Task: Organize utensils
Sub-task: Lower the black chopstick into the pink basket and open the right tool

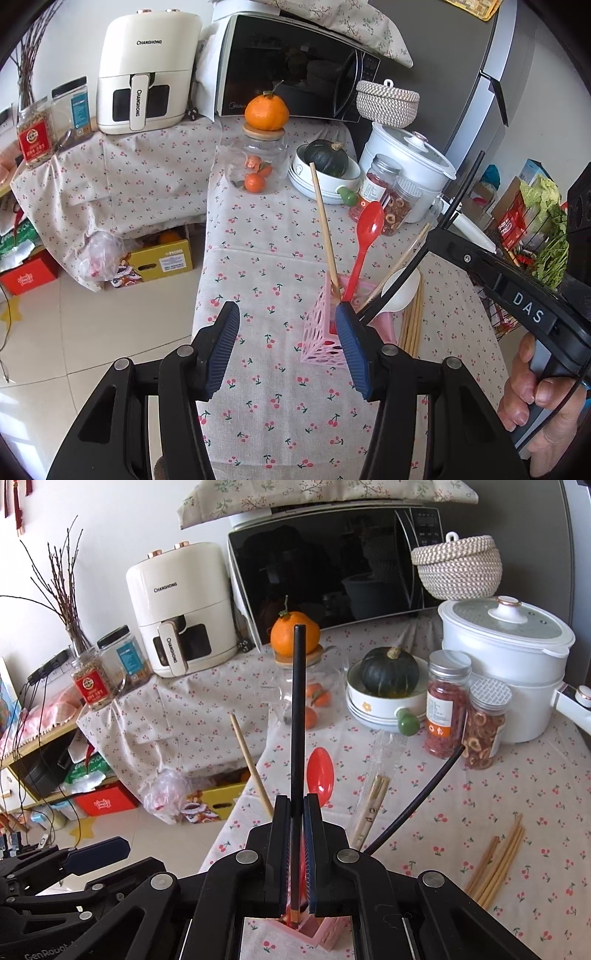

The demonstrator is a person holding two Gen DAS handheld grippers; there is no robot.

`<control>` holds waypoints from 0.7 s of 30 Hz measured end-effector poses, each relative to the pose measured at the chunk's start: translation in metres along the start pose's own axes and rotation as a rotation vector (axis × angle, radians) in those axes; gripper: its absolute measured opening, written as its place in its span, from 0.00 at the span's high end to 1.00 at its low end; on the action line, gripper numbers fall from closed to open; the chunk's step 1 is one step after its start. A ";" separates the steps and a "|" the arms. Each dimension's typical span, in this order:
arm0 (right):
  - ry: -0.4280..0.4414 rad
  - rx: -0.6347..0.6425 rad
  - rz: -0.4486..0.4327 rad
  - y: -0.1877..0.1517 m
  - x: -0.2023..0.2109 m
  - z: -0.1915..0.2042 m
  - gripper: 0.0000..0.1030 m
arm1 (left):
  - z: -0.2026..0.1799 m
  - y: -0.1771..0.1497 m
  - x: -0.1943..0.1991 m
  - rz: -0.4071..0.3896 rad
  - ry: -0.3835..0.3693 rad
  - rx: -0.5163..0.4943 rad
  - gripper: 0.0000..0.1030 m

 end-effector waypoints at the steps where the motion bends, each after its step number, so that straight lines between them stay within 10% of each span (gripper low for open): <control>1: 0.002 -0.001 0.009 -0.002 -0.003 0.000 0.95 | 0.001 -0.001 -0.001 0.006 0.001 0.001 0.45; 6: 0.041 -0.016 0.007 -0.001 -0.002 -0.003 0.91 | 0.002 -0.006 -0.011 0.056 0.015 0.009 0.39; 10: 0.060 -0.038 -0.051 0.008 0.022 -0.008 0.61 | 0.002 -0.010 -0.015 0.085 -0.004 0.029 0.32; 21: -0.066 -0.075 -0.129 0.006 0.087 -0.058 0.26 | -0.028 -0.021 -0.007 0.087 -0.032 -0.027 0.18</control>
Point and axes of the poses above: each gripper's, at about its wrist camera, not at the fingertips, and x roughly against the way its jaws point, z to its left, y to its top, the point moved 4 cm from there along -x, roughly the way its jaws point, and after that the axes turned 2 degrees about -z, right-handed, at the moved point
